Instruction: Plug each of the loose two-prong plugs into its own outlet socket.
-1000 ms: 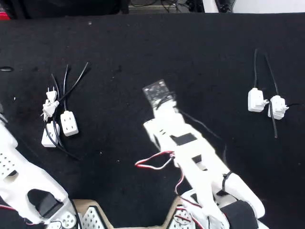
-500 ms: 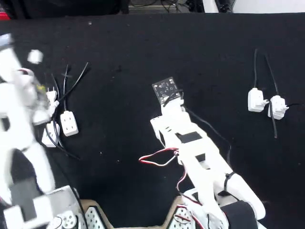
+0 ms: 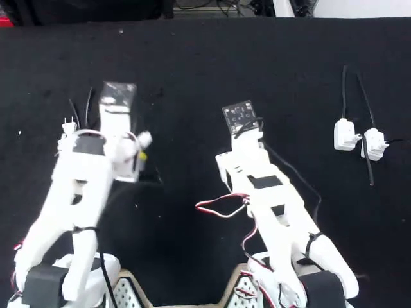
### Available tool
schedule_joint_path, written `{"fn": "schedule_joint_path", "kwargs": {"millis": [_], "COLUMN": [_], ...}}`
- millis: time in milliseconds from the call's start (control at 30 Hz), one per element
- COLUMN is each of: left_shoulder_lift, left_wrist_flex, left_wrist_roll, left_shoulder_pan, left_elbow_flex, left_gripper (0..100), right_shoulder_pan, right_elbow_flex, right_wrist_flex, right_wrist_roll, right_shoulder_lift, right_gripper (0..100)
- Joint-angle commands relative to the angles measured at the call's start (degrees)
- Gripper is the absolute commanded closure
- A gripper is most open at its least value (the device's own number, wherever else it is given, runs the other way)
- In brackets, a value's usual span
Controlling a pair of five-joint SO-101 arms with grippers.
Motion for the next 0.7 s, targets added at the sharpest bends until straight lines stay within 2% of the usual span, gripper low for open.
{"fn": "schedule_joint_path", "kwargs": {"millis": [0, 100, 267, 300, 433, 533, 667], "left_shoulder_lift": [-0.4, -0.4, -1.0, -1.1, -2.4, -3.3, -2.1], "left_wrist_flex": [-9.5, -11.1, -9.1, -7.7, 0.2, 5.5, 6.2], "left_wrist_roll": [-0.1, -0.1, -0.1, 0.0, -0.4, -0.6, -4.0], "left_shoulder_pan": [4.7, 5.5, 4.7, 4.1, 0.6, -4.6, -11.7], "left_elbow_flex": [6.9, 10.0, 10.3, 9.4, 1.0, -5.0, -5.7], "left_gripper": [97, 95, 73, 71, 75, 75, 75], "right_shoulder_pan": [1.1, 1.0, 0.9, 0.9, 0.9, 0.9, 0.9], "right_elbow_flex": [-2.8, -2.8, -2.9, -2.9, -2.9, -2.9, -2.9], "right_wrist_flex": [-1.2, -1.2, -1.3, -1.3, -1.3, -1.3, -1.3], "right_wrist_roll": [0.0, 0.0, 0.0, 0.0, 0.0, 0.0, 0.0], "right_shoulder_lift": [-1.7, -1.7, -1.5, -1.5, -1.4, -1.4, -1.4], "right_gripper": [75.8, 75.8, 75.8, 75.8, 75.8, 75.8, 75.8]}}
